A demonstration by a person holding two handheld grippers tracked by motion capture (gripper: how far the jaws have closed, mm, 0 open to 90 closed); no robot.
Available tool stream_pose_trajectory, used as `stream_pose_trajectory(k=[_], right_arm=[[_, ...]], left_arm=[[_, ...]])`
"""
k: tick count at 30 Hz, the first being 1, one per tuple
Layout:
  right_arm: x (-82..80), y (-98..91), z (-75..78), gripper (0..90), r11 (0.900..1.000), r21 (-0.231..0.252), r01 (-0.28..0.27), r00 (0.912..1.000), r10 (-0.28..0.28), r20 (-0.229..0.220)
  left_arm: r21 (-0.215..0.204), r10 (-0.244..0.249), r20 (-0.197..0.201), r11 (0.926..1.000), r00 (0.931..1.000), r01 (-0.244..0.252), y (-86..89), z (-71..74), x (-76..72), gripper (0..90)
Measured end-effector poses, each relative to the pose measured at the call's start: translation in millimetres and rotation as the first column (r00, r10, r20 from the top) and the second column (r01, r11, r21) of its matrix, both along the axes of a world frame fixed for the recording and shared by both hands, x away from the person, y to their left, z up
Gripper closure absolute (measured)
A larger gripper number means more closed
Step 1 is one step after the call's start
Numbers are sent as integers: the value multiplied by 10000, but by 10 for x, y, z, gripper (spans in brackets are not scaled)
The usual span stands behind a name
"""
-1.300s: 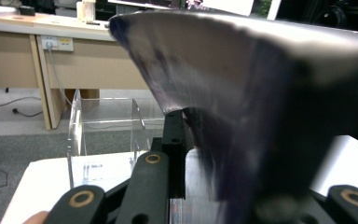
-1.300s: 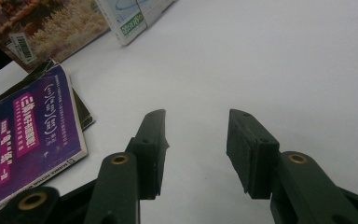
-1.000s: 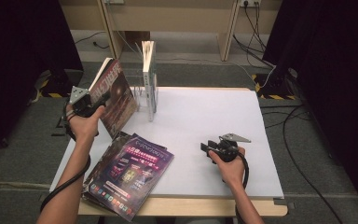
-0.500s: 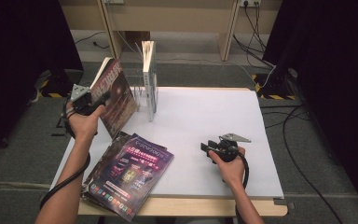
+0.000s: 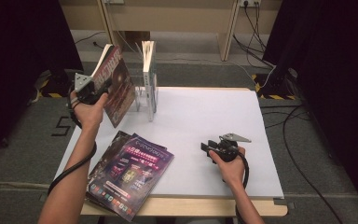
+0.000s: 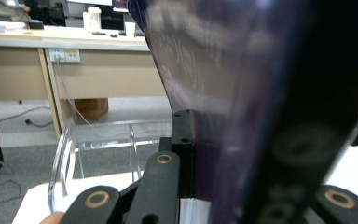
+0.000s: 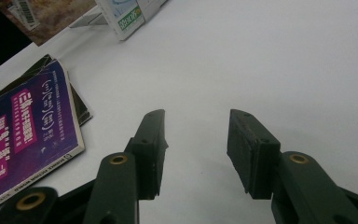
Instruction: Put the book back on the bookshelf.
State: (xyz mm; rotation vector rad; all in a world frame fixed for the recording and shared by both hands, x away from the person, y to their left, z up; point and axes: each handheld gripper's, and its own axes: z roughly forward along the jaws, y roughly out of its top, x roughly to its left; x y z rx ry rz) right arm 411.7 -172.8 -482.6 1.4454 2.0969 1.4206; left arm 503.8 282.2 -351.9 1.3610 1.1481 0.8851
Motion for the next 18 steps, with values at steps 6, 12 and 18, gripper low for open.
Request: stream_pose_trajectory(k=[6, 12, 18], right_arm=[[-1, -17, 5, 571, 10000, -2, -9, 10000, 9, 78], [0, -30, 7, 571, 10000, 51, 3, 10000, -3, 49], [1, -30, 9, 571, 10000, 45, 5, 10000, -6, 58]], left_arm=[[171, 144, 53, 9997, 9999, -145, -65, -89, 162, 834], [281, 342, -125, 9990, 9993, -339, -108, -232, 225, 834], [444, 275, -39, 9986, 9996, -273, -112, -250, 199, 830]])
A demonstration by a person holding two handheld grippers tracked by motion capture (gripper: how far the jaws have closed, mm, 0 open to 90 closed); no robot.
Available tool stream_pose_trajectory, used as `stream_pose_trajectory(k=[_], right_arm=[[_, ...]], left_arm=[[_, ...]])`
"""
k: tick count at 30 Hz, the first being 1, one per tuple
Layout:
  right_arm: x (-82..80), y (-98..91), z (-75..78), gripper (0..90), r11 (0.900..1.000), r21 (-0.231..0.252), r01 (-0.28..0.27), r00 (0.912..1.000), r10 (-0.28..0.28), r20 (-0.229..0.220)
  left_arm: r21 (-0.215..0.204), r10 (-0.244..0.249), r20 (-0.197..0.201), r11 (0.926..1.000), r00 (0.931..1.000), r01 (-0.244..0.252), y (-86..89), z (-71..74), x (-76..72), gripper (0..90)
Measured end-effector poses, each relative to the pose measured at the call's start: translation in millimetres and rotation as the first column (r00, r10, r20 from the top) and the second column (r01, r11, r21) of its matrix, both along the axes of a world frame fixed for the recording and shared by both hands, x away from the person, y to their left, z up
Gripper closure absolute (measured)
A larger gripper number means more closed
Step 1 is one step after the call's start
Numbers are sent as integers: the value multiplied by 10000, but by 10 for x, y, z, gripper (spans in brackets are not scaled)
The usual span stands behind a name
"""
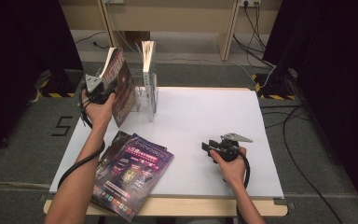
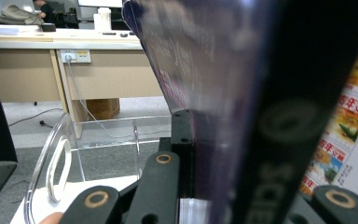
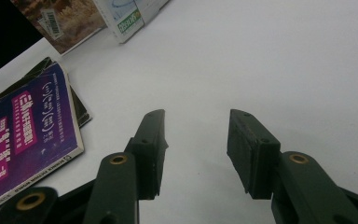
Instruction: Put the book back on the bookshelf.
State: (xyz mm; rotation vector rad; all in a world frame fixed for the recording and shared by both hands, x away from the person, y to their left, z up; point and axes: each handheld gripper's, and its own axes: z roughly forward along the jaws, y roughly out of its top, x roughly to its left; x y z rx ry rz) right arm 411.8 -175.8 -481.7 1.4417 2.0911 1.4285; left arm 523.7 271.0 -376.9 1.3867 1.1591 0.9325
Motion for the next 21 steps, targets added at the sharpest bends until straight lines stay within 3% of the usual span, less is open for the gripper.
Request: stream_pose_trajectory(k=[4, 6, 8, 21], right_arm=[[-3, 10, 2, 571, 10000, -24, -25, 10000, 25, 28], [-3, 12, 0, 571, 10000, -31, -21, 10000, 21, 16], [-6, 17, 3, 571, 10000, -42, -39, 10000, 39, 36], [-6, 22, -2, 568, 9999, -67, -89, 9999, 88, -92]], left_arm=[[-162, -409, -295, 9990, 9987, 405, -5, 13, -49, 811], [-165, -399, -333, 9991, 9986, 394, -1, 20, -70, 784], [-441, -331, -460, 9985, 9984, 310, 19, 25, -92, 750], [-885, -330, -335, 9956, 9989, 300, 151, 167, -240, 699]])
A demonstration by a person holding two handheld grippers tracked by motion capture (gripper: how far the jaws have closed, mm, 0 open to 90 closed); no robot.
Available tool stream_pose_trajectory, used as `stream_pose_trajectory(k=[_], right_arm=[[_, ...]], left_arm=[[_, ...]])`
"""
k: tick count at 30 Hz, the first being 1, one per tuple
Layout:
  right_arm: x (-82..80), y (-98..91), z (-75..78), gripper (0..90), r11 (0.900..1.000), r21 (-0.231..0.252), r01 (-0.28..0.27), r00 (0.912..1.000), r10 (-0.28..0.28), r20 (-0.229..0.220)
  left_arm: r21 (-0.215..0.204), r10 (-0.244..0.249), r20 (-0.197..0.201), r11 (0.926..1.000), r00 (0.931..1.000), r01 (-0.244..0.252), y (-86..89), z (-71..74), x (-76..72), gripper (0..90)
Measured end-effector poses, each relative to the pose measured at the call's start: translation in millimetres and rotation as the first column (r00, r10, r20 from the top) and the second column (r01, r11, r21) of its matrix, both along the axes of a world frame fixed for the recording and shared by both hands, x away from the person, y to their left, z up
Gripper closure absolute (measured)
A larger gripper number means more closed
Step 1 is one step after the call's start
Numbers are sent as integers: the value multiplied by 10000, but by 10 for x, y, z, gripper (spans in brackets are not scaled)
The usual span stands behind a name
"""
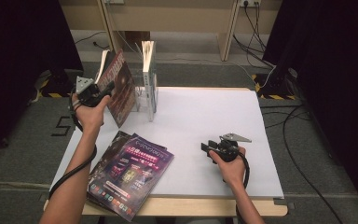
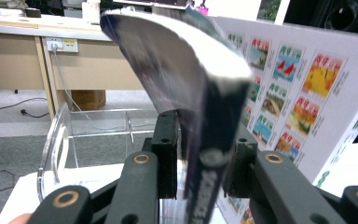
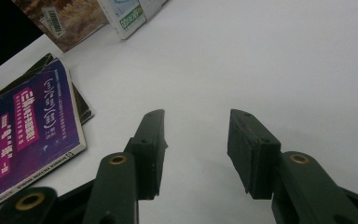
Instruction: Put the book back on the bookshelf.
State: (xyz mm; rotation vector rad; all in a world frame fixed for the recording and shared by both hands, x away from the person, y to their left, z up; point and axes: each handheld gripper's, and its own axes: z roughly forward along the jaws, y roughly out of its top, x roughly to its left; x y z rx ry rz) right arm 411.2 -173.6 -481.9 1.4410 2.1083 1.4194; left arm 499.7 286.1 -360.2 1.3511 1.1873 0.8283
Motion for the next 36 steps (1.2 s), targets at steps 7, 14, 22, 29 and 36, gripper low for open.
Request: stream_pose_trajectory(k=[7, 14, 22, 29, 36], right_arm=[[3, 4, -3, 567, 10000, -7, -33, 10000, 33, 8], [2, -11, -5, 567, 10000, 27, 0, 10000, 0, -63], [-1, -14, -1, 568, 10000, -29, 5, 10000, -5, 24], [-1, -24, -3, 568, 10000, -20, 44, 10000, -44, 74], [2, -25, 0, 569, 10000, -18, 58, 9999, -58, 112]], left_arm=[[-500, -270, -388, 9984, 9989, 251, 8, 44, 87, 701], [-526, -244, -825, 9984, 9963, 201, -51, -14, 190, 757], [399, 10, -1565, 9992, 9877, 53, -107, 93, 209, 829], [436, -66, -1313, 9990, 9913, 124, -109, 80, 206, 834], [184, 200, -1052, 9997, 9943, -182, -79, 62, 237, 836]])
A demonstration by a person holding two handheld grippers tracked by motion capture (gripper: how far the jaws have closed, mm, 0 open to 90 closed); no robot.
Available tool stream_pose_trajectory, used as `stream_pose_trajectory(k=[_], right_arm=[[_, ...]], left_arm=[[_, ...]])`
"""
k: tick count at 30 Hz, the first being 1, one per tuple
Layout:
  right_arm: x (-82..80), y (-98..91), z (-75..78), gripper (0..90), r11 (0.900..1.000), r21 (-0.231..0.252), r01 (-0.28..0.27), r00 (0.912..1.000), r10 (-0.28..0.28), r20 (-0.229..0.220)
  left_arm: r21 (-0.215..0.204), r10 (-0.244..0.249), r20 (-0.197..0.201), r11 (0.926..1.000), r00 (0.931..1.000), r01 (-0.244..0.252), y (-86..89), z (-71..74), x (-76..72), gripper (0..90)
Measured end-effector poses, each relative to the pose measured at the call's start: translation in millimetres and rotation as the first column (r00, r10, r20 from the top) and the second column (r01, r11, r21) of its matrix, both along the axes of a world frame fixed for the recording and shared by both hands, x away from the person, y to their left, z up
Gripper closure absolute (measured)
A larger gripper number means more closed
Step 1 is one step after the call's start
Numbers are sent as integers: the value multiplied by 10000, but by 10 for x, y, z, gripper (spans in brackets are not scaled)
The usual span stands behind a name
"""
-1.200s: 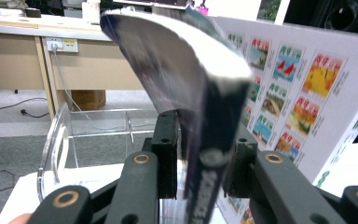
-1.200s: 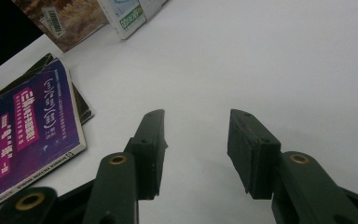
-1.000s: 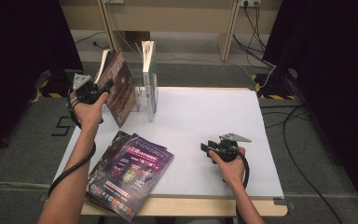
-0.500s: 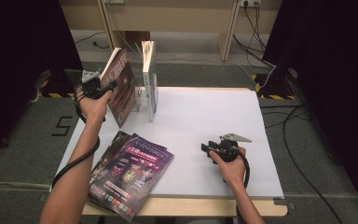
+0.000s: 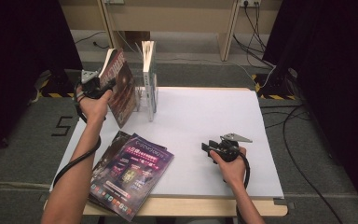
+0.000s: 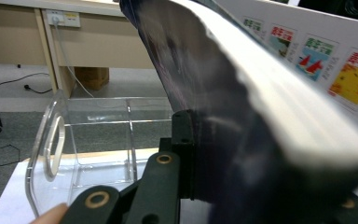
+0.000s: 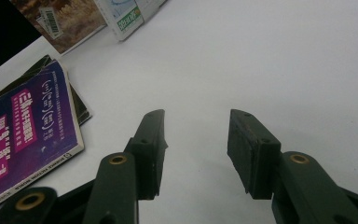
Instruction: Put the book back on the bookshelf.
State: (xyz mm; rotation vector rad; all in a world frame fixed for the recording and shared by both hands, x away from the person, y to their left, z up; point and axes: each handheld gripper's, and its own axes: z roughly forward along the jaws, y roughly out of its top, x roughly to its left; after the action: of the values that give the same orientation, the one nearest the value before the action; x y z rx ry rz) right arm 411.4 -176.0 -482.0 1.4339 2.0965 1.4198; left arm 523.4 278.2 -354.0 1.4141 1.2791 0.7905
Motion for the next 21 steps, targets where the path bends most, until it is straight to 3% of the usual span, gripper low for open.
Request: stream_pose_trajectory(k=[5, 10, 21], right_arm=[[4, -2, -9, 569, 10000, 16, 22, 10000, -22, -18], [4, -4, -8, 569, 10000, 41, 26, 10000, -26, 0], [7, -29, -13, 569, 9999, 153, 63, 9999, -61, -119]], left_arm=[[332, 337, 493, 9988, 9982, -354, -42, 40, 20, 836], [320, 483, 818, 9982, 9955, -511, -88, 57, 84, 836], [467, 714, 1224, 9959, 9899, -776, -180, -49, 276, 835]])
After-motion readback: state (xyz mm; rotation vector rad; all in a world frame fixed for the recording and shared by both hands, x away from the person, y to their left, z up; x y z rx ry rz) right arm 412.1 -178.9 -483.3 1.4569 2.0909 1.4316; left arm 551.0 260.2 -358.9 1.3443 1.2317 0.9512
